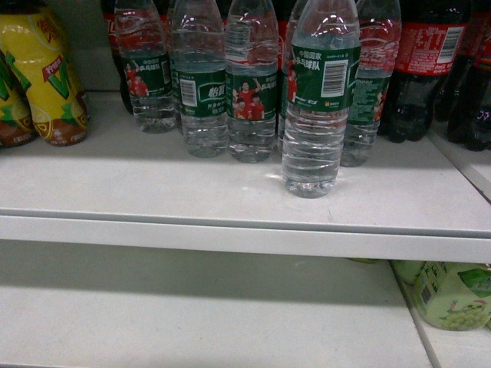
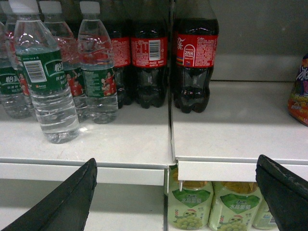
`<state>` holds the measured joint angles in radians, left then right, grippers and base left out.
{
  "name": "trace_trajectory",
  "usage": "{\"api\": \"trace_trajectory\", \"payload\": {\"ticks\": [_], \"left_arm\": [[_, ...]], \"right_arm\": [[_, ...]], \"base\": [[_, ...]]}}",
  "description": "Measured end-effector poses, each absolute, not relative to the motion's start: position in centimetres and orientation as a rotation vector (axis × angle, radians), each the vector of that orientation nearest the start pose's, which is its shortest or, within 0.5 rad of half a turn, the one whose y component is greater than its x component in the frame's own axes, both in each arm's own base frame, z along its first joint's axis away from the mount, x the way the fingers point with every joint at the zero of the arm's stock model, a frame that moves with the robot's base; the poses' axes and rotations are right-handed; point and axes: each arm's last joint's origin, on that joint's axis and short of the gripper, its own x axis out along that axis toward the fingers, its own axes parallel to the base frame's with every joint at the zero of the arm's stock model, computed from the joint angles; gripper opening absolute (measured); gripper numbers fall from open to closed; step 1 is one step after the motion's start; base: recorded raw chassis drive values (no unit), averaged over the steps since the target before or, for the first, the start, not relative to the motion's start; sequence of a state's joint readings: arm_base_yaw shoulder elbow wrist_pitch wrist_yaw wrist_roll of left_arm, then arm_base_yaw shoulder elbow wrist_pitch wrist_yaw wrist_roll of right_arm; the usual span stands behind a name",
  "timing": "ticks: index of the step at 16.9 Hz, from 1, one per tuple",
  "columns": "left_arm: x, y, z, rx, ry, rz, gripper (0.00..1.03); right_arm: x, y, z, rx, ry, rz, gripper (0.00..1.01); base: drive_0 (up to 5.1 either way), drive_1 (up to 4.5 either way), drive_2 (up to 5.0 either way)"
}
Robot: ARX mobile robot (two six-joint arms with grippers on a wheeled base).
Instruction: Move water from second to third shelf
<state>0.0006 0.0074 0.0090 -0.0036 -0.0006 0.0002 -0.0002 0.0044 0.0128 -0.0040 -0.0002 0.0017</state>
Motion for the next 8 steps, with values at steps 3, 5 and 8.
{"api": "trace_trajectory", "payload": {"ticks": [3,5,8], "left_arm": [[9.76,0.01,16.56,0.000,0.002,0.001,0.98],[9.76,0.01,16.57,0.000,0.002,0.001,0.98],[9.76,0.01,16.56,0.000,0.002,0.001,0.98]], "right_arm": [[9.72,0.00,16.71,0.002,-0.004,0.000,0.98],[9.72,0.00,16.71,0.002,-0.004,0.000,0.98],[9.72,0.00,16.71,0.002,-0.004,0.000,0.98]], "base": [[0.0,0.00,0.0],[0.0,0.00,0.0],[0.0,0.00,0.0]]}}
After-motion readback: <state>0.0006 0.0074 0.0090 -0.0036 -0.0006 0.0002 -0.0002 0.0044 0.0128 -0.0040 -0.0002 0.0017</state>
